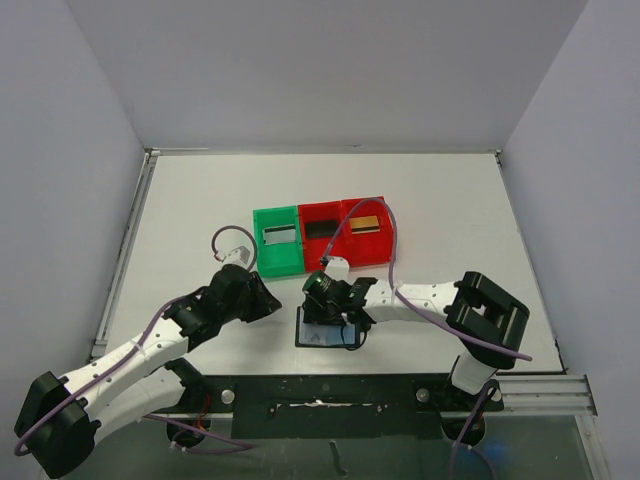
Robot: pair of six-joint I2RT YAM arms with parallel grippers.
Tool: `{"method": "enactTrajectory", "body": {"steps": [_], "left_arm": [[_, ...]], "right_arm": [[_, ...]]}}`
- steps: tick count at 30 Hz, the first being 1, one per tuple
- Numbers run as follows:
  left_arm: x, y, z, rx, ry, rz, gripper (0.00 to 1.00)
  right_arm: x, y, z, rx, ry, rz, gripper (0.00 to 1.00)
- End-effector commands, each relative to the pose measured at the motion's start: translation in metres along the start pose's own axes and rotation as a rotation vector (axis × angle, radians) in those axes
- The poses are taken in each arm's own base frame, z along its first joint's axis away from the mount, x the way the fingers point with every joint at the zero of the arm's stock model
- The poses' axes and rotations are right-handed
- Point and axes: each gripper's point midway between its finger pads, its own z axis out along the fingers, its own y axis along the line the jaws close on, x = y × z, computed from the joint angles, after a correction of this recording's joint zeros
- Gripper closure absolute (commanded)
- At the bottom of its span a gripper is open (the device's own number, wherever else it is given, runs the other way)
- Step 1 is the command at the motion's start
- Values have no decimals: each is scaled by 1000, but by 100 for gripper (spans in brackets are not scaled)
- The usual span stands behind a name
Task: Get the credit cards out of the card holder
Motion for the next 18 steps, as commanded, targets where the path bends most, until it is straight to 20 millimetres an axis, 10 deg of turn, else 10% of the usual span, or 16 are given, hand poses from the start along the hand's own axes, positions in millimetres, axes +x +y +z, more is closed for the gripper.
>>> {"method": "enactTrajectory", "body": {"steps": [1, 10, 18], "left_arm": [[-11, -15, -3, 60, -40, -3, 79], [-12, -15, -2, 63, -41, 0, 79], [-12, -14, -4, 59, -46, -2, 79]], "right_arm": [[16, -21, 7, 79, 39, -15, 50], [14, -17, 7, 71, 37, -34, 29], [14, -23, 9, 156, 37, -71, 41]]}}
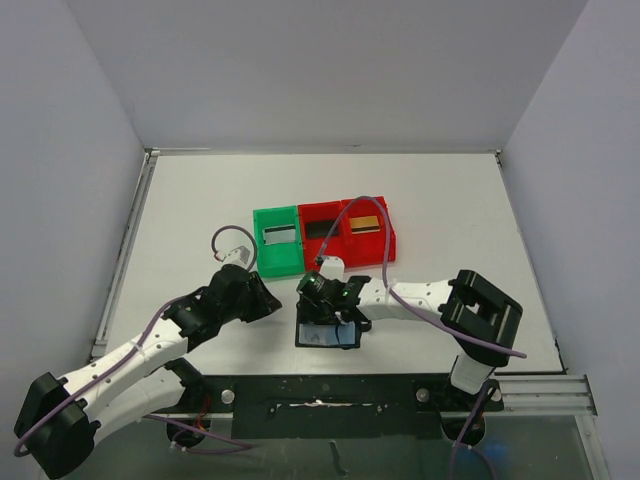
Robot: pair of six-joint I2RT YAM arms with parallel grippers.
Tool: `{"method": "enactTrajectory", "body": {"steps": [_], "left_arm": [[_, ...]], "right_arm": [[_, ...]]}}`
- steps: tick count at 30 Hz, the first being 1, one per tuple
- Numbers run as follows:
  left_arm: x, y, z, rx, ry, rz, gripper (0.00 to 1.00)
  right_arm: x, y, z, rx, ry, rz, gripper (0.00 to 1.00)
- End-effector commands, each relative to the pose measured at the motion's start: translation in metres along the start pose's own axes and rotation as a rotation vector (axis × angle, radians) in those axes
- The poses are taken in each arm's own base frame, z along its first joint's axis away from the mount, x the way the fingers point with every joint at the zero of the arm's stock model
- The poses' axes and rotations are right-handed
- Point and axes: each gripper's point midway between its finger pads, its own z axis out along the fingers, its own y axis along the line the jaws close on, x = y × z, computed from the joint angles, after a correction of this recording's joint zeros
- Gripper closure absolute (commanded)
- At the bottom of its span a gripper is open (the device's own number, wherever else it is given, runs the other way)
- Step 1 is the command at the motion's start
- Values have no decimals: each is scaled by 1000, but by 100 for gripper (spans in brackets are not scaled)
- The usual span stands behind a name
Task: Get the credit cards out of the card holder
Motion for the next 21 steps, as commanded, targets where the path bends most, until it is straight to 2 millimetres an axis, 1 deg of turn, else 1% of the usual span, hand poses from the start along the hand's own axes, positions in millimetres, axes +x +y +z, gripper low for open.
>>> {"method": "enactTrajectory", "body": {"steps": [1, 6, 9, 12, 14, 19, 20, 21], "left_arm": [[-13, -13, -4, 55, -49, -2, 79], [-12, -12, -4, 53, -48, -4, 79], [-13, -13, -4, 54, -49, -4, 79], [-12, -13, -3, 55, -47, -1, 79], [-12, -14, -3, 58, -45, 2, 79], [-9, -21, -2, 101, -29, 14, 79], [-8, -23, -2, 111, -26, 17, 79], [-7, -23, -1, 113, -21, 19, 79]], "right_arm": [[15, -29, 9, 155, 34, -55, 41], [16, -30, 8, 197, 27, -81, 45], [17, -28, 9, 187, 28, -82, 46], [20, -22, 10, 121, 33, -57, 51], [15, -15, 8, 48, 20, -21, 52], [14, -14, 7, -87, 29, 66, 52], [15, -16, 7, -97, 33, 68, 52], [15, -16, 7, -102, 32, 69, 49]]}}
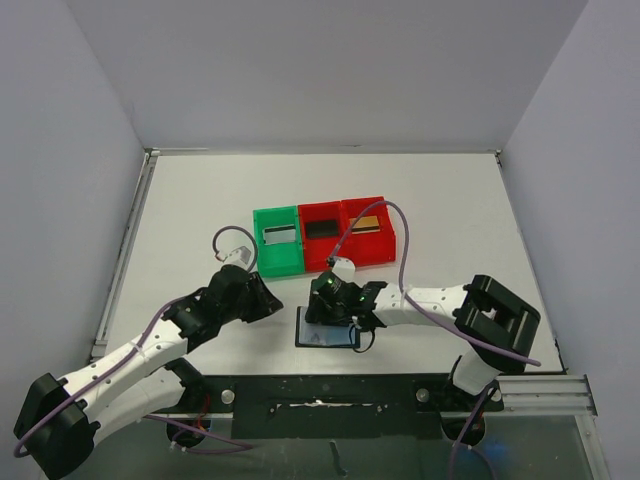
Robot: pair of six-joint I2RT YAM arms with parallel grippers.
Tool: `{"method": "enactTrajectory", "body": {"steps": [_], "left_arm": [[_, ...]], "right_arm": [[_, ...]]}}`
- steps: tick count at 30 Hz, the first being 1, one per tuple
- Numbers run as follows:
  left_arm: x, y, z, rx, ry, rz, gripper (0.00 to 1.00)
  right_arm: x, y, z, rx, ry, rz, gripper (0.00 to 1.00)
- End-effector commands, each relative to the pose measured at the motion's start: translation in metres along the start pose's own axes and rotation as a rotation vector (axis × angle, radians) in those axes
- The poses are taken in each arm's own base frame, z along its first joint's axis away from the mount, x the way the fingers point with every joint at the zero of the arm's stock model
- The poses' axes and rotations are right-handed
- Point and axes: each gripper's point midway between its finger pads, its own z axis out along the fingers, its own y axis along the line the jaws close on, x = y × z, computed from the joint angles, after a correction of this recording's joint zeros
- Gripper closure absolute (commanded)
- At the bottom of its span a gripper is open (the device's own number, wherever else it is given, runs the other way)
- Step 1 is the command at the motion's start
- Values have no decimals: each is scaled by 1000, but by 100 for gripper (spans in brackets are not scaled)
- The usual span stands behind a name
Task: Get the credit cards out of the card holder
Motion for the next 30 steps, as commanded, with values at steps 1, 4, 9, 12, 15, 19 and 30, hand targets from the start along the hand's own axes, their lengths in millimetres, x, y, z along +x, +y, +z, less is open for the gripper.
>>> {"method": "enactTrajectory", "body": {"steps": [1, 4, 9, 12, 15, 19, 30], "left_arm": [[-8, -20, 0, 94, -21, 16, 79], [-9, -18, 0, 81, -30, 12, 79], [-19, -9, -7, 24, -84, -12, 79], [-26, -1, -14, -14, -124, -30, 79], [-31, 2, -21, -18, -162, -45, 79], [-37, 4, -28, -22, -197, -57, 79], [-36, 6, -30, -22, -203, -68, 79]], "right_arm": [[15, -7, 6, -44, 57, 28, 45], [12, -6, 7, -12, 51, 5, 39], [10, -14, 5, 139, 38, -62, 31], [8, -18, 0, 240, 19, -113, 29], [1, -4, -4, 240, -15, -153, 28], [-12, 18, -15, 194, -67, -187, 27], [-10, 14, -15, 180, -63, -164, 27]]}}
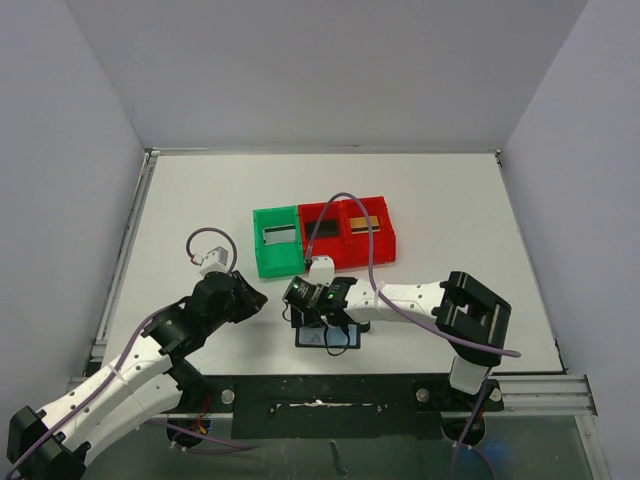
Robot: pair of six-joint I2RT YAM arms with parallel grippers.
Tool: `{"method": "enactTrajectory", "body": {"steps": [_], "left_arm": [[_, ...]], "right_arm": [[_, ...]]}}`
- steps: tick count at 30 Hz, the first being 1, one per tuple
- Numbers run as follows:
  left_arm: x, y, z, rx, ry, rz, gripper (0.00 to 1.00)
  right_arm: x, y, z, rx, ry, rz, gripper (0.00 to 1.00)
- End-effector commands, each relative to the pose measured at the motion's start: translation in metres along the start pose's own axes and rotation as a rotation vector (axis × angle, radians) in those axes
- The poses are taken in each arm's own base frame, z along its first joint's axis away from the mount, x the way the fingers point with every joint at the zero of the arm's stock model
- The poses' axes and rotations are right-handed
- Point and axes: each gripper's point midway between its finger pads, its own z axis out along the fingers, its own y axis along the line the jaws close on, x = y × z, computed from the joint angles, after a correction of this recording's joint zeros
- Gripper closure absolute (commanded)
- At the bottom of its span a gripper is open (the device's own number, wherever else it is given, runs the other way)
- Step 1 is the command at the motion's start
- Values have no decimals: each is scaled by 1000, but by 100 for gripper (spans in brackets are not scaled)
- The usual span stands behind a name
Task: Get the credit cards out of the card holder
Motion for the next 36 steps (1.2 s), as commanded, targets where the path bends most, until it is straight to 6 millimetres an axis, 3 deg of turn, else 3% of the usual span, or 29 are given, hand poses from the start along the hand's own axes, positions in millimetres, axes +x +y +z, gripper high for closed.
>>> {"method": "enactTrajectory", "body": {"steps": [1, 12, 19, 26, 36], "left_arm": [[-8, -8, 0, 19, -23, -19, 79], [-4, -11, 5, 25, -1, -17, 79], [-1, -12, 7, 25, 12, -12, 79], [0, -10, 7, 24, 16, -9, 79], [9, -27, 11, 110, 65, 29, 79]], "right_arm": [[-6, 2, 0, -18, -21, 11, 27], [18, -10, 23, 34, 81, -14, 33], [20, -9, 27, 51, 105, -33, 29], [26, -15, 30, 70, 118, -36, 44], [13, -7, 21, -220, 84, 163, 51]]}}
